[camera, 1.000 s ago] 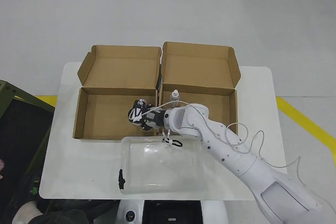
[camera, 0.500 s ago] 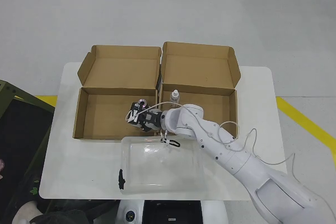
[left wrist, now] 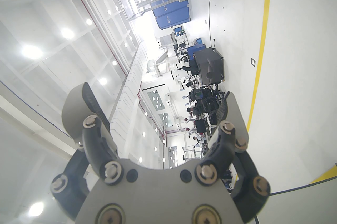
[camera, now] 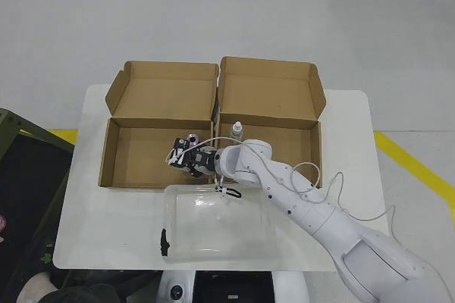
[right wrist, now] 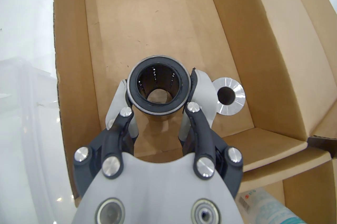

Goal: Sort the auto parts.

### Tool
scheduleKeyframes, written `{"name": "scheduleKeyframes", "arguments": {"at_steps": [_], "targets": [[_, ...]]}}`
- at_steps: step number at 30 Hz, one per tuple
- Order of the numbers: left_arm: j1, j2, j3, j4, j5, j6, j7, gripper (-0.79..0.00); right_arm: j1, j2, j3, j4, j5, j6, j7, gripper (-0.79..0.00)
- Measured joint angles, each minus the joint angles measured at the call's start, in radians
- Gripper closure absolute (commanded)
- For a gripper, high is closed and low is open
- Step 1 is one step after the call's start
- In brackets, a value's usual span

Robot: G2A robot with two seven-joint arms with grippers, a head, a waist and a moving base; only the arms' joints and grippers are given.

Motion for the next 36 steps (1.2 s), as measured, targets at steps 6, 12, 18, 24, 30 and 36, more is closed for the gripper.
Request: {"name": "scheduleKeyframes", "arguments": {"at_steps": [6,12,18,24,30,36], "targets": [[0.000,0.000,0.000,0.000,0.000,0.000,0.000,-0.785,-0.016,0.009,0.031,-0.051,-0.020,-0.015,0.018,-0.385],[0.000,0.000,0.000,0.000,0.000,0.000,0.000,-0.785,-0.044,0.018,0.059,-0.093,-0.017,-0.041,0.015,-0.425],[0.000,0.000,0.000,0.000,0.000,0.000,0.000,-0.785,-0.065,0.029,0.094,-0.168,-0.023,-0.063,0.006,-0.443],[0.000,0.000,0.000,0.000,0.000,0.000,0.000,-0.785,-0.118,0.053,0.160,-0.278,-0.041,-0.079,-0.004,-0.486],[0.000,0.000,0.000,0.000,0.000,0.000,0.000,-0.785,-0.230,0.092,0.257,-0.431,-0.073,-0.112,-0.020,-0.505],[0.000,0.000,0.000,0.000,0.000,0.000,0.000,-0.785,-0.358,0.130,0.365,-0.561,-0.101,-0.143,-0.045,-0.505]]}}
